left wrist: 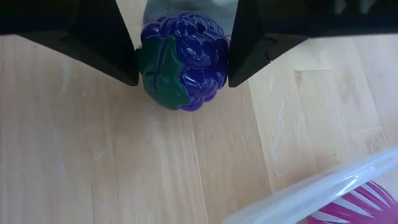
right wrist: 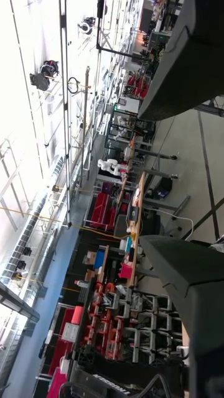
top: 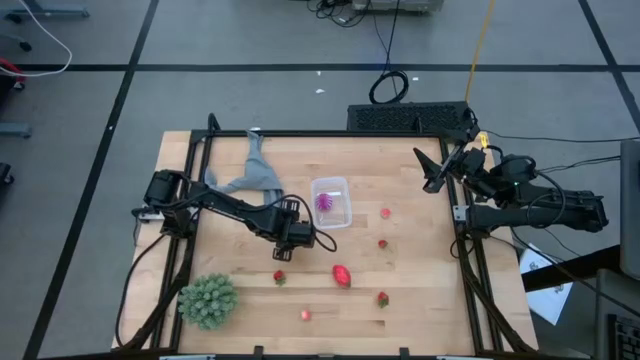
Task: Pick and placing Produce into tupperware
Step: Put the purple grapes into the transparent bin
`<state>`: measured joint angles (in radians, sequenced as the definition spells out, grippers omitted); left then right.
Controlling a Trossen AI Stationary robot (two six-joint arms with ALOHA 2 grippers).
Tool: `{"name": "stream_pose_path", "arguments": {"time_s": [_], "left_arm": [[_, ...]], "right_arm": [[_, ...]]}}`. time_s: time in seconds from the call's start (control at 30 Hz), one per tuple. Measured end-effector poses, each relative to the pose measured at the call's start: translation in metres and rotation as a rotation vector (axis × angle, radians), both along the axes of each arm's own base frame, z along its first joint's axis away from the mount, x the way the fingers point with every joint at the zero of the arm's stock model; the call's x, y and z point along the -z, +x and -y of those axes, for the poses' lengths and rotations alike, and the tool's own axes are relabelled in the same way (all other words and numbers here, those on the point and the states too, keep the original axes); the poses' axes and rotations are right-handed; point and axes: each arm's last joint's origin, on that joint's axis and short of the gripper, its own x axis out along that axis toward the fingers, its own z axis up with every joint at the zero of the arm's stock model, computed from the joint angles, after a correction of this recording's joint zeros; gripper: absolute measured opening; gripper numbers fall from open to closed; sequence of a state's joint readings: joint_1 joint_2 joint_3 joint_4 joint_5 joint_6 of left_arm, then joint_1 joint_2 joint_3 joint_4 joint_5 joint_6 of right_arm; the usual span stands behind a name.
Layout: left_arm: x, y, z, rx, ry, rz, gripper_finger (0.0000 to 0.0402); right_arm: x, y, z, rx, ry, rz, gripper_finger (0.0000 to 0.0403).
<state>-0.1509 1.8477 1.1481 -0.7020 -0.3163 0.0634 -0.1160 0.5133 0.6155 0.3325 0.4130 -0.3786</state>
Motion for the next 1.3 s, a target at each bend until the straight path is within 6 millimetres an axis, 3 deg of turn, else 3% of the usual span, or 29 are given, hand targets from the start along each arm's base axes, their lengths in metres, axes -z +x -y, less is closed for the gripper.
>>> {"name": "stream_pose_path", "arguments": {"time_s": [0.37,0.8,1.1,1.3], "left_arm": [[-0.013,0.009,-0.002,-0.014,0.119,0.058,0.0257],[-0.077,0.04,-0.011,-0.026,0.192,0.185,0.0253],[-0.089,0.061,-0.037,-0.189,-0.103,0.406,0.0253],[-0.09,0.062,-0.041,-0.274,-0.165,0.436,0.0254]], "right_arm": [[0.0,0.0,0.0,0.0,0.0,0.0,0.0309],[0.0,0.0,0.0,0.0,0.0,0.0,0.0309],[0.0,0.0,0.0,0.0,0.001,-0.004,0.0309],[0.0,0.0,0.0,0.0,0.001,-0.004,0.0309]]}}
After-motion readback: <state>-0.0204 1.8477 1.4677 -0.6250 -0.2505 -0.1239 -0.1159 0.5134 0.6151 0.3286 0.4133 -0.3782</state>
